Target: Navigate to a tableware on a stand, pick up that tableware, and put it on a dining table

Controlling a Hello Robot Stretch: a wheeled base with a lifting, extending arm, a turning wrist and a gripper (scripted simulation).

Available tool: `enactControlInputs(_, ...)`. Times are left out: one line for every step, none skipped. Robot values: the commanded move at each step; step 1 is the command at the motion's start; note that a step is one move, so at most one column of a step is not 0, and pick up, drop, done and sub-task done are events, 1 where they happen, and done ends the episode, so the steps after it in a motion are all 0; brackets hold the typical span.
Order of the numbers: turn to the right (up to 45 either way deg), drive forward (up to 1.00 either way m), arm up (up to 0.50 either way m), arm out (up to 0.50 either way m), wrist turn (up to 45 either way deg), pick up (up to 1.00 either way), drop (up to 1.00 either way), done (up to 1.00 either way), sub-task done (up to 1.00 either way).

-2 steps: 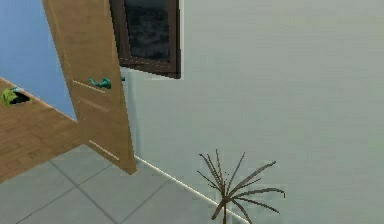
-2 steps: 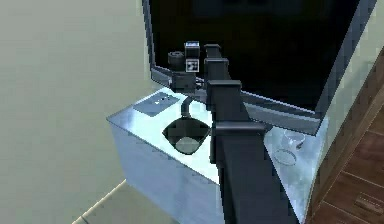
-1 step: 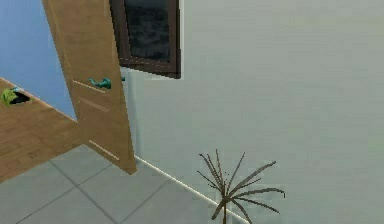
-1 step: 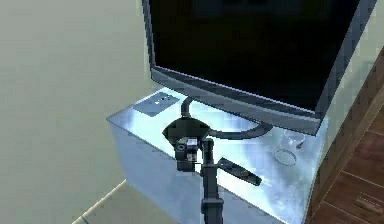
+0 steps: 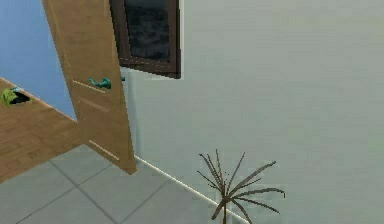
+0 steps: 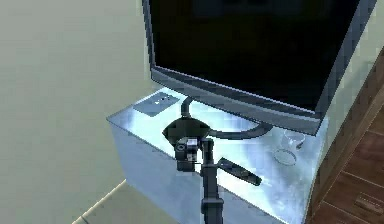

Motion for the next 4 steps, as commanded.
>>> enactControlInputs(0.0, 0.0, 0.1, 0.0, 0.0, 0.0, 0.0, 0.0, 0.0)
enactControlInputs(0.0, 0.0, 0.2, 0.0, 0.0, 0.0, 0.0, 0.0, 0.0)
enactControlInputs(0.0, 0.0, 0.0, 0.0, -45.0, 0.0, 0.0, 0.0, 0.0)
enactControlInputs(0.0, 0.0, 0.0, 0.0, -45.0, 0.0, 0.0, 0.0, 0.0)
